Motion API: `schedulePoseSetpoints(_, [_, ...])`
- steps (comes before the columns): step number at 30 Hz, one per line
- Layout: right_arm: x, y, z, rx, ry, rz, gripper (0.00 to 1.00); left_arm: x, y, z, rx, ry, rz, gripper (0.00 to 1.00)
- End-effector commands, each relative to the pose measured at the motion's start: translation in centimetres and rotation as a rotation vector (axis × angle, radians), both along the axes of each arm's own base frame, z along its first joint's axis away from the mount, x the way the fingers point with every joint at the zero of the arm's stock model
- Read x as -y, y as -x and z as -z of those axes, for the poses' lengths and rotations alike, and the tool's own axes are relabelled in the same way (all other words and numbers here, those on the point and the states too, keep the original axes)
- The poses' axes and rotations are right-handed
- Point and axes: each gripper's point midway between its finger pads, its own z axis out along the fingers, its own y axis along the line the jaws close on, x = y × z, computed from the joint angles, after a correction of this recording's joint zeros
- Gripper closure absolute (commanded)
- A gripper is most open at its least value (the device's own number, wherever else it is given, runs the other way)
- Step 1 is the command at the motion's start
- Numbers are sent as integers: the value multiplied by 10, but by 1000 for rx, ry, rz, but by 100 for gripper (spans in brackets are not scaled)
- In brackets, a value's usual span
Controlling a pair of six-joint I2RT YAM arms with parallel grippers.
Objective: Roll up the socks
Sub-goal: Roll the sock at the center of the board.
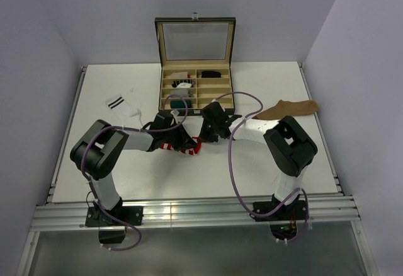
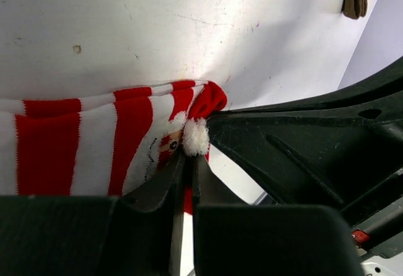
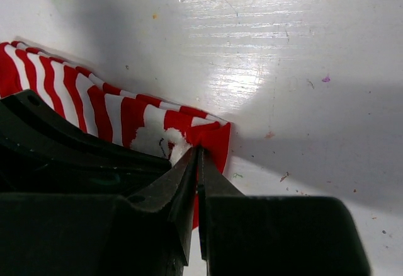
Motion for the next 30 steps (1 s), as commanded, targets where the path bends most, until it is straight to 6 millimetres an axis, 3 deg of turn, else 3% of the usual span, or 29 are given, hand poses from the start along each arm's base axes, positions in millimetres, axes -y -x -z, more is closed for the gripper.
schedulePoseSetpoints(1, [0,-2,7,-9,51,-8,90,-4,3,4,12,-41,16,87])
schedulePoseSetpoints(8, [0,0,11,-25,70,-18,90,-13,-5,-9,62,-99,-17,62])
schedulePoseSetpoints(14, [-4,1,10,-19,81,-31,90,-14,-9,-32,151,-167,-21,53])
schedulePoseSetpoints(20, [-5,1,9,-18,82,-34,90,-9,-5,-37,205,-232,-6,48])
schedulePoseSetpoints(30, [-6,0,8,-15,74,-34,90,-7,-1,-40,270,-340,17,49])
